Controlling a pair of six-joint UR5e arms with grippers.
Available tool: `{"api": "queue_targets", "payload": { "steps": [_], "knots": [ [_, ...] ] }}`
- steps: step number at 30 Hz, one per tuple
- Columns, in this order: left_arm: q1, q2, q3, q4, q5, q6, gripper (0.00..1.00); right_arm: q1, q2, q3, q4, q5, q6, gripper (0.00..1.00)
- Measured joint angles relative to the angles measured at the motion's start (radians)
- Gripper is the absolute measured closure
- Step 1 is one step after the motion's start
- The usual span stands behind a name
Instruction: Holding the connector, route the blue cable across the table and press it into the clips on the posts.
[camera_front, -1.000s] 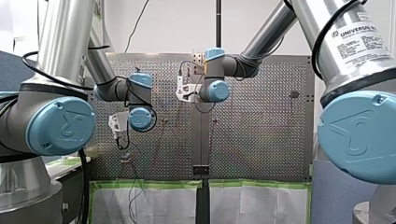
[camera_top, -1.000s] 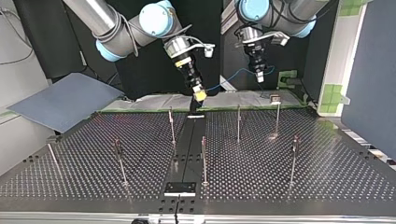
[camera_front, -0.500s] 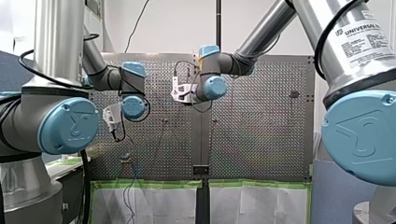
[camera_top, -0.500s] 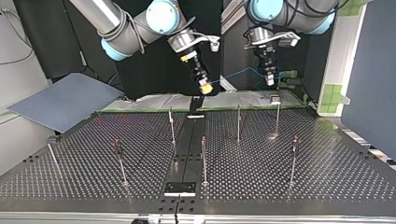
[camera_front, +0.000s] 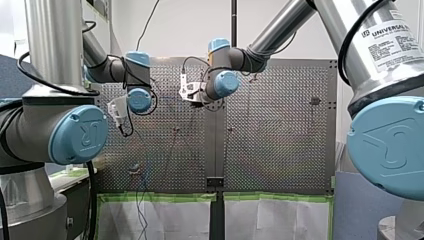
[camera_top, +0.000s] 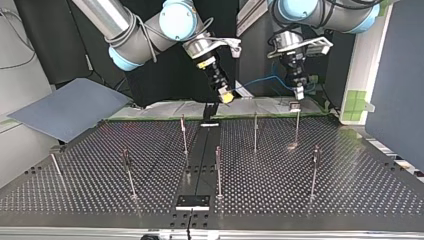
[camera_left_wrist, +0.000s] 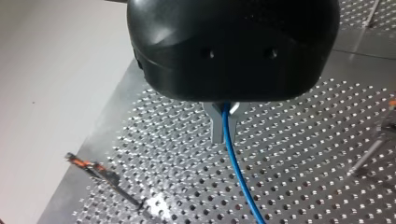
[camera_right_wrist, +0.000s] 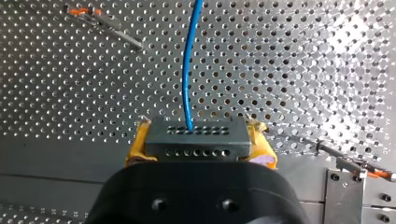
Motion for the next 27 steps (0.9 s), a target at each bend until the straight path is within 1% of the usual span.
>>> {"api": "queue_targets", "payload": {
  "steps": [4, 13, 16, 21, 27],
  "knots": [
    [0.008, 0.013, 0.017, -0.031, 0.002, 0.002, 1.00, 0.003, 0.000, -0.034, 0.035, -0.006, 0.004, 1.00],
    [0.024, 0.042, 0.029, -0.081, 0.003, 0.011, 1.00, 0.005, 0.002, -0.119, 0.118, -0.018, 0.013, 1.00],
    [0.028, 0.051, 0.038, -0.095, 0.006, 0.014, 1.00, 0.005, 0.002, -0.146, 0.131, -0.024, 0.018, 1.00],
    [0.040, 0.060, 0.068, -0.124, 0.029, 0.015, 1.00, 0.004, 0.002, -0.194, 0.145, -0.029, 0.026, 1.00],
    [0.056, 0.072, 0.102, -0.163, 0.035, 0.017, 1.00, -0.001, 0.005, -0.242, 0.168, -0.034, 0.034, 1.00]
  ]
}}
